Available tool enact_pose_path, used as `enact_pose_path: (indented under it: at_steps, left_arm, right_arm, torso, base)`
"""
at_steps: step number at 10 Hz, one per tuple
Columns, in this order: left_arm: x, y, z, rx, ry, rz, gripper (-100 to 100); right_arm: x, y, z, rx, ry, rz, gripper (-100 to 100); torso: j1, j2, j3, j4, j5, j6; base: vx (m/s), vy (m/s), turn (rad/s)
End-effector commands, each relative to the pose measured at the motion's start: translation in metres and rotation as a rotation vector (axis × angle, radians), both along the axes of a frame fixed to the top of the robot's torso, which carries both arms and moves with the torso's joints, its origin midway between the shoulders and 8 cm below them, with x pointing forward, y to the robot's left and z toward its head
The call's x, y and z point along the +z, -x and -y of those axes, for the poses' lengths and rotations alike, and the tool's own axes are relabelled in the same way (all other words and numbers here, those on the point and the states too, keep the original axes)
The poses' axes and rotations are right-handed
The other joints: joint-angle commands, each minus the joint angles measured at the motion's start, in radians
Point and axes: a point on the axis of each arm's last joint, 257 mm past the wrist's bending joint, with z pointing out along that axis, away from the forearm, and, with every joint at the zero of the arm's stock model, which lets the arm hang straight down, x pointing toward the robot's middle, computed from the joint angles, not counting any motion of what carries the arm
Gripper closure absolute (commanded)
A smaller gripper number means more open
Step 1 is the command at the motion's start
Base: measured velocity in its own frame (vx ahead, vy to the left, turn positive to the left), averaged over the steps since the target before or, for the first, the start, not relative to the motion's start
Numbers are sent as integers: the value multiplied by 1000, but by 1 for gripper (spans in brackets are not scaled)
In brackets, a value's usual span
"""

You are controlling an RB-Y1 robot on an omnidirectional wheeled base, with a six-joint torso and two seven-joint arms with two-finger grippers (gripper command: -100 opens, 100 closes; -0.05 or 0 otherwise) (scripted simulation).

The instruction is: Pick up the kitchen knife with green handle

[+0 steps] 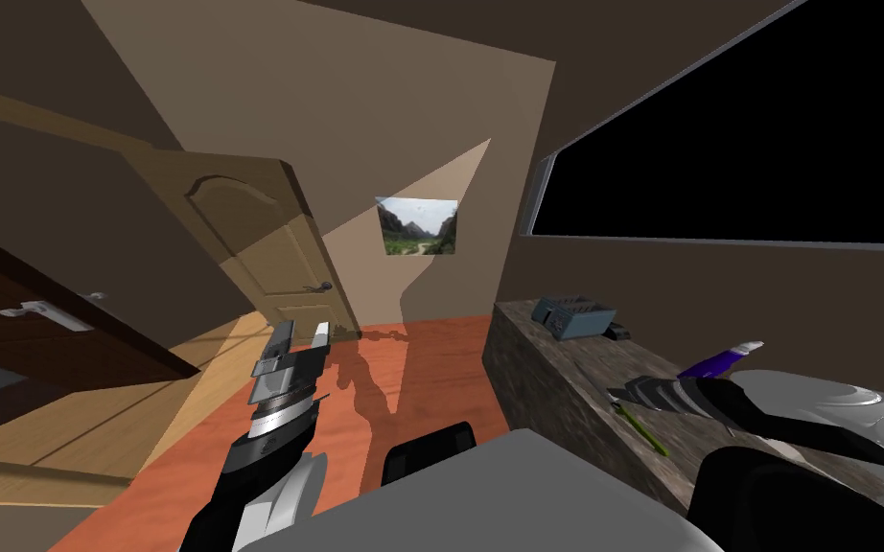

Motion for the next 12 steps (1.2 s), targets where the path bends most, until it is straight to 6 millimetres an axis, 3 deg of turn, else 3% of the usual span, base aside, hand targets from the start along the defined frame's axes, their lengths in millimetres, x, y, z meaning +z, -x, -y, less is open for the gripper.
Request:
enact_pose_path:
  at_steps: [1, 3, 4, 6, 7, 9, 10, 12]
  left_arm:
    - [0, 0, 0, 0, 0, 0, 0]
    - [0, 0, 0, 0, 0, 0, 0]
    - [0, 0, 0, 0, 0, 0, 0]
    - [0, 0, 0, 0, 0, 0, 0]
    - [0, 0, 0, 0, 0, 0, 0]
    - [0, 0, 0, 0, 0, 0, 0]
    - [0, 0, 0, 0, 0, 0, 0]
    - [0, 0, 0, 0, 0, 0, 0]
  right_arm:
    - [-5, 2, 0, -8, -21, 18, -100]
    - [0, 16, 20, -37, 15, 1, -100]
    - [-7, 12, 15, -42, -19, 25, -100]
    - [-3, 33, 34, -78, 14, -5, -100]
    - [-14, 30, 26, -86, -27, 17, -100]
    - [-11, 53, 43, -125, 0, -16, -100]
    - [-26, 54, 29, -135, -54, -4, -100]
    - [-23, 74, 44, -174, -29, -31, -100]
  torso:
    - [0, 0, 0, 0, 0, 0]
    - [2, 1, 0, 0, 0, 0]
    - [1, 0, 0, 0, 0, 0]
    - [2, 1, 1, 0, 0, 0]
    - [1, 1, 0, 0, 0, 0]
    - [2, 1, 1, 0, 0, 0]
    - [1, 1, 0, 0, 0, 1]
    - [2, 1, 0, 0, 0, 0]
  base:
    - [-29, 26, 186]
    - [-28, 28, 73]
    - [-33, 41, 184]
    - [-26, 30, 68]
    - [-32, 48, 163]
    - [-25, 29, 73]
    - [-28, 39, 199]
    - [-22, 29, 54]
